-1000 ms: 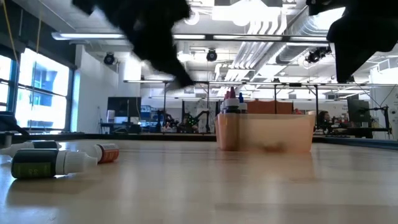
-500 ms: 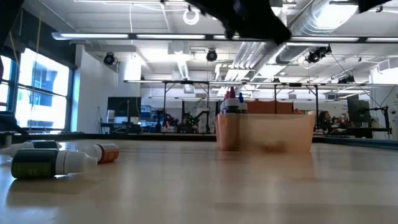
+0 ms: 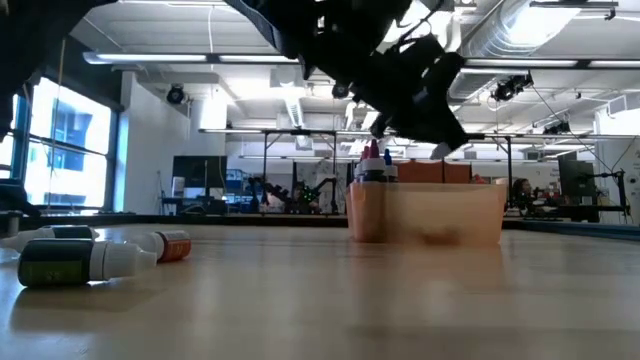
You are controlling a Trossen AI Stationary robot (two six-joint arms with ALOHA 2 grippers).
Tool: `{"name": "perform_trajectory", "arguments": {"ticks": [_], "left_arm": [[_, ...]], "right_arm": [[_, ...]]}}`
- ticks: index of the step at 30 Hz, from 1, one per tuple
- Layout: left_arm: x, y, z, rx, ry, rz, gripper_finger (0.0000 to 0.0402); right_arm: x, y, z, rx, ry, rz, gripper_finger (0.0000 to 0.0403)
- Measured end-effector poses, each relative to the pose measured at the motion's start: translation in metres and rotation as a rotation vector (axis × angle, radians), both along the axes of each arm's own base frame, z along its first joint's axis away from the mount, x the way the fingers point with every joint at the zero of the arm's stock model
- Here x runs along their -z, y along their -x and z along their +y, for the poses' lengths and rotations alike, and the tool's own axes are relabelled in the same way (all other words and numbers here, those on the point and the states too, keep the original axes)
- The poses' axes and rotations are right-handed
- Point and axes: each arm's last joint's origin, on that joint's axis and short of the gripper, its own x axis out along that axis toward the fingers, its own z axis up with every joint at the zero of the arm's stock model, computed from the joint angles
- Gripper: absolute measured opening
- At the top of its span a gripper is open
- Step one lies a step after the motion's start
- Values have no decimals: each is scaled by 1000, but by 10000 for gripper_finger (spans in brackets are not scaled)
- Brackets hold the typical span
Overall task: Pick & Place food coloring
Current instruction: Put the small brown food coloring bottle into the orange bin
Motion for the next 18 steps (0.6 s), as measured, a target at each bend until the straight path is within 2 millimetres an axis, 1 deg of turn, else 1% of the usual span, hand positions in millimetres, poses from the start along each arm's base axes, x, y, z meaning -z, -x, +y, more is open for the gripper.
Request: {"name": "perform_trajectory", "arguments": {"ticks": [2, 4, 6, 9, 18], "left_arm": [[-2, -1, 6, -10, 0, -16, 74], [2, -1, 8, -9, 1, 7, 74], [5, 0, 9, 8, -14, 30, 74], [5, 0, 9, 46, -26, 35, 77], [8, 2, 9, 55, -18, 74, 139]], "right_arm": [[0, -4, -3, -40, 22, -11, 129], [-1, -9, -7, -74, 49, -19, 129], [-1, -14, -11, -94, 65, -19, 129], [-1, -21, -17, -97, 73, -9, 129], [-1, -33, -27, -109, 88, 8, 129]]}}
